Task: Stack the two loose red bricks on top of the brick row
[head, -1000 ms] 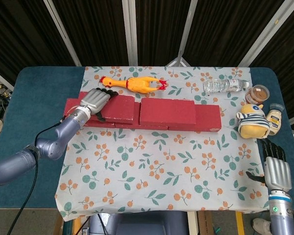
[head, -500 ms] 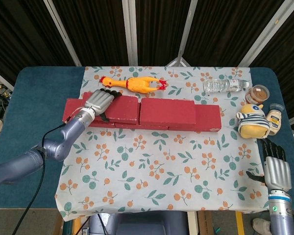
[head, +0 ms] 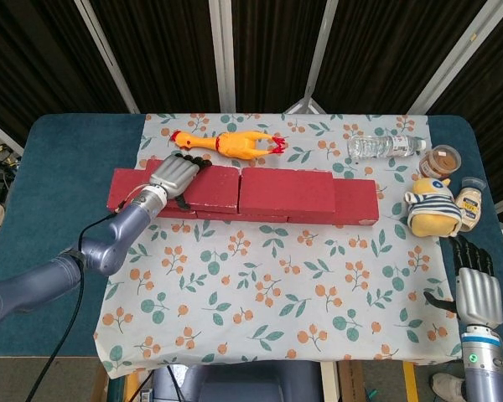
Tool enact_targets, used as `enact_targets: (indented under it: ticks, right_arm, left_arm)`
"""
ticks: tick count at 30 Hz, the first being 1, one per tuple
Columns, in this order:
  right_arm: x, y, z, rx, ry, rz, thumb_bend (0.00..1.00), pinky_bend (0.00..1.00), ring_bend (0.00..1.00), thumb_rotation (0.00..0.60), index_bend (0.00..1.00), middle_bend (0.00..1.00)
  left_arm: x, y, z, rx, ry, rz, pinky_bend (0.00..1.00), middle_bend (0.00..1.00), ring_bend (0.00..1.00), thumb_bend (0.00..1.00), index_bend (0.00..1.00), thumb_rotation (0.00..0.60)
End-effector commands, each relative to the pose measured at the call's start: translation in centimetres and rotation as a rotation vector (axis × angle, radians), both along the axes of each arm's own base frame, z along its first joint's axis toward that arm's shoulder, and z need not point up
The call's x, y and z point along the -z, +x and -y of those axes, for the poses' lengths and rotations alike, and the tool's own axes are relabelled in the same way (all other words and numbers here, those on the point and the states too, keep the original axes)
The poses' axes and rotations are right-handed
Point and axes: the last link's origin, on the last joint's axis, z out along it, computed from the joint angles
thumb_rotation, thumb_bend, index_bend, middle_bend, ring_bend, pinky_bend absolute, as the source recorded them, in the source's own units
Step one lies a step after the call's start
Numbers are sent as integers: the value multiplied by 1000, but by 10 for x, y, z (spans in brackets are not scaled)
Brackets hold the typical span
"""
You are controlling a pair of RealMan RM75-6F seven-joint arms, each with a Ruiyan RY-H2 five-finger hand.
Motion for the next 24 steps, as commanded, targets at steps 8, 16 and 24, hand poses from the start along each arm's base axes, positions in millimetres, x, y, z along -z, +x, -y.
enact_targets:
  ticks: [8,16,24]
  right_arm:
    - [-2,-1,0,3,-7,3,60,0,0,600,0,28]
    - [-2,-2,0,7,-7,2,60,0,0,600,0,28]
    - [-3,-2,1,11,-10,3,60,0,0,600,0,28]
  left_arm:
    - [6,4,0,-3,2,-1,252,329,246,60,301,600]
    - [8,6,-1,-12,11,11,252,326,246,60,300,600]
    - [12,6,-2,-21,11,4,252,321,246,60,299,600]
